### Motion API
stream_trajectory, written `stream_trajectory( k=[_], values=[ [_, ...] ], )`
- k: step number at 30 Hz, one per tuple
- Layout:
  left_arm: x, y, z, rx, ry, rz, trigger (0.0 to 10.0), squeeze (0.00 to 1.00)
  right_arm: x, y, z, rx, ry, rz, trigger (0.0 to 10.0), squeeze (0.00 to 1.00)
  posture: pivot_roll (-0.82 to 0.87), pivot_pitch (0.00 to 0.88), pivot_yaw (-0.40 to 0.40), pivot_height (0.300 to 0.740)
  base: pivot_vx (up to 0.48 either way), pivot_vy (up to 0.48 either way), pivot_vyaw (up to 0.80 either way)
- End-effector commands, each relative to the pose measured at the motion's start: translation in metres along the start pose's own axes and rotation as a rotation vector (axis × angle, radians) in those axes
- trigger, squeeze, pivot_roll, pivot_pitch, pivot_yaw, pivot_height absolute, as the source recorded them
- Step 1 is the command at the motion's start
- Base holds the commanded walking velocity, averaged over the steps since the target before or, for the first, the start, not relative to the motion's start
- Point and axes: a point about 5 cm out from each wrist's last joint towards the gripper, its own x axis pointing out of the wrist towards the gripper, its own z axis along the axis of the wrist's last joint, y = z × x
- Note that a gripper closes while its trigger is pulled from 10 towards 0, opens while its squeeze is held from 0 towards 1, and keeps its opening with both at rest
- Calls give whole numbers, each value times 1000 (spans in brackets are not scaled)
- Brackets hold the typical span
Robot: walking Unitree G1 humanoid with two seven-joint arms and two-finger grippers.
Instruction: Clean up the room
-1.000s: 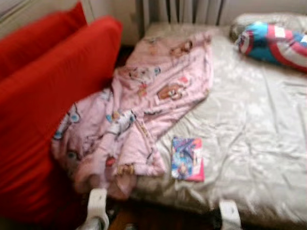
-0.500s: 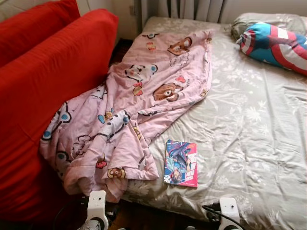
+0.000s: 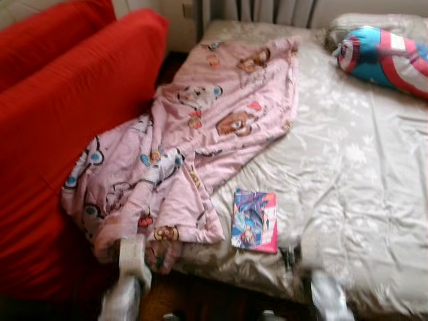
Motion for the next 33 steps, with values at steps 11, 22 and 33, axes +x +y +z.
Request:
stream_trajectory(
  k=[11,22,33],
  values=[
    [-49,16,-12,-1,-72,37,10000,0,-48,-4,-32,51,31,-42,10000,0,-26,225,-6,740,0,0,0],
    [-47,21,14,17,-139,26,10000,0,-57,-16,-21,20,-11,-96,10000,0,-19,183,-13,740,0,0,0],
    [-36,11,18,2,-136,9,10000,0,-56,-22,-16,23,-13,-157,10000,0,-11,110,-20,740,0,0,0]
  ],
)
